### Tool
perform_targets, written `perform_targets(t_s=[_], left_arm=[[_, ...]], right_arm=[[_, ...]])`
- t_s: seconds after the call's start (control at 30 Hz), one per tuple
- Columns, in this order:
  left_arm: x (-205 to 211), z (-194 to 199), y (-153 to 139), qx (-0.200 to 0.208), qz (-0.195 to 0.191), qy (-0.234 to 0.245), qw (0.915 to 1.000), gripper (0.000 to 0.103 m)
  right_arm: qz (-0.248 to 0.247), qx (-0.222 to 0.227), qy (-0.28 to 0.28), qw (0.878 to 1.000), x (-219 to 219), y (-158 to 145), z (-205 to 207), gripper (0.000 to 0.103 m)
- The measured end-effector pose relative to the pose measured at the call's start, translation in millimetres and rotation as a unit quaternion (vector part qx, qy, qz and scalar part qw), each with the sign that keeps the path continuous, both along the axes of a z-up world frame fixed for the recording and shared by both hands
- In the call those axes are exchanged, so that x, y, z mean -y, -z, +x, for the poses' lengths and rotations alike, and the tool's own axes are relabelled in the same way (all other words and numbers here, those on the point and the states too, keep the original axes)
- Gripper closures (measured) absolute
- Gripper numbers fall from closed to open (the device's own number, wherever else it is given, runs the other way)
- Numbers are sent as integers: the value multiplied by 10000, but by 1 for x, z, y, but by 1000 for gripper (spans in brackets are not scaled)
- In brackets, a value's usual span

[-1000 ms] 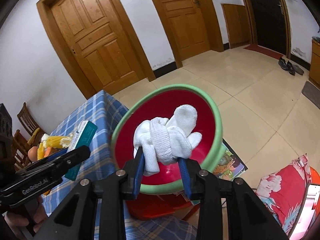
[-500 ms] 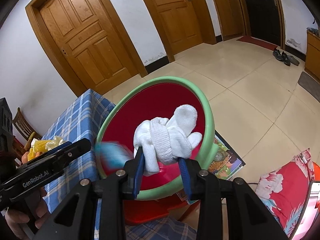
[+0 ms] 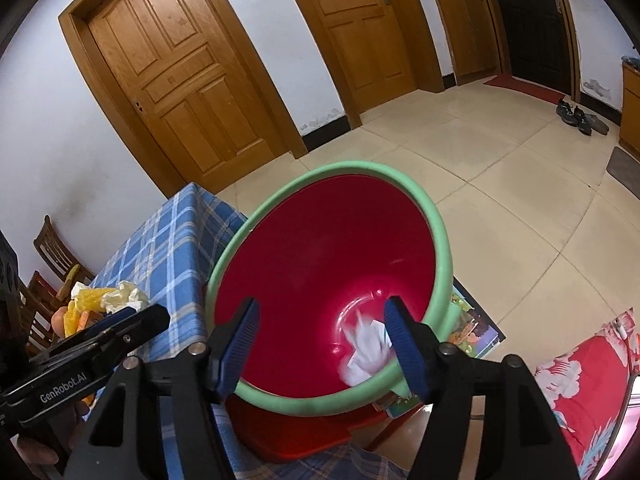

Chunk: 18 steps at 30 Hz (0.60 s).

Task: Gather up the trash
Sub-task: 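Move both open tools back over the table toward the remaining trash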

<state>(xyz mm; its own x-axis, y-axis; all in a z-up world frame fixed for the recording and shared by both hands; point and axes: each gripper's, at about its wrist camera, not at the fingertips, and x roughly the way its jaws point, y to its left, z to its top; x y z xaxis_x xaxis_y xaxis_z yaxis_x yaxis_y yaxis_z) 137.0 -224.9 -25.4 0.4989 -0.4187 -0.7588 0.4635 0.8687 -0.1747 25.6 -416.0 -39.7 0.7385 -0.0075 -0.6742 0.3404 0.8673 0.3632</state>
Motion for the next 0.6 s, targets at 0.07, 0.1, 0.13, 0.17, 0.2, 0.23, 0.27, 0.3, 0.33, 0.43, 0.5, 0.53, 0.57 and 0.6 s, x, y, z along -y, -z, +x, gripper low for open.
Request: perform_targets(t_s=[0.07,0.1,0.13,0.17,0.2,0.23,0.27,0.3,0.33,0.43,0.5,0.53,0.57,0.6], left_arm=[[-5,-2,-3,13,-24,-59,10000,35],[-8,-4,-4,28,-31,-94,9999,35],[-11,-6,-6,42,-37,-125,9999,35],[-14,-7,-8,53,-43,-148,9999,35],[-17,-8,-9,61,-45,-172,9998,35],[-20,-10,-10,67,-44,-197,9998,35],[-24,-12,-11,78,-42,-241,9997,35],[-28,-14,-12,88,-44,-276,9996,35],[-33,-16,-14,110,-41,-335,9994,35],[-46,-22,-18,234,32,-520,9984,35],[-55,-24,-21,250,20,-598,9979,35],[-60,-25,-22,246,4,-636,9977,35],[-66,-27,-23,250,-6,-693,9973,35],[-70,-29,-24,260,-4,-731,9970,35]], right_arm=[[11,21,1,10000,-1,-1,-2,36],[21,28,3,10000,-2,-2,-3,36],[28,41,7,10000,-3,-4,-5,36],[33,47,4,10000,-4,-5,-5,36],[40,58,-2,10000,-6,-6,-6,36],[43,67,-11,10000,-7,-7,-7,35],[46,82,-22,10000,-9,-8,-8,35],[45,98,-33,9999,-11,-10,-9,35],[47,122,-52,9999,-13,-12,-10,34],[64,173,-102,9998,-20,-16,-14,34],[67,207,-147,9997,-25,-19,-15,33],[66,224,-175,9996,-28,-21,-16,33],[66,233,-196,9995,-30,-22,-17,33],[63,241,-226,9994,-34,-23,-17,33]])
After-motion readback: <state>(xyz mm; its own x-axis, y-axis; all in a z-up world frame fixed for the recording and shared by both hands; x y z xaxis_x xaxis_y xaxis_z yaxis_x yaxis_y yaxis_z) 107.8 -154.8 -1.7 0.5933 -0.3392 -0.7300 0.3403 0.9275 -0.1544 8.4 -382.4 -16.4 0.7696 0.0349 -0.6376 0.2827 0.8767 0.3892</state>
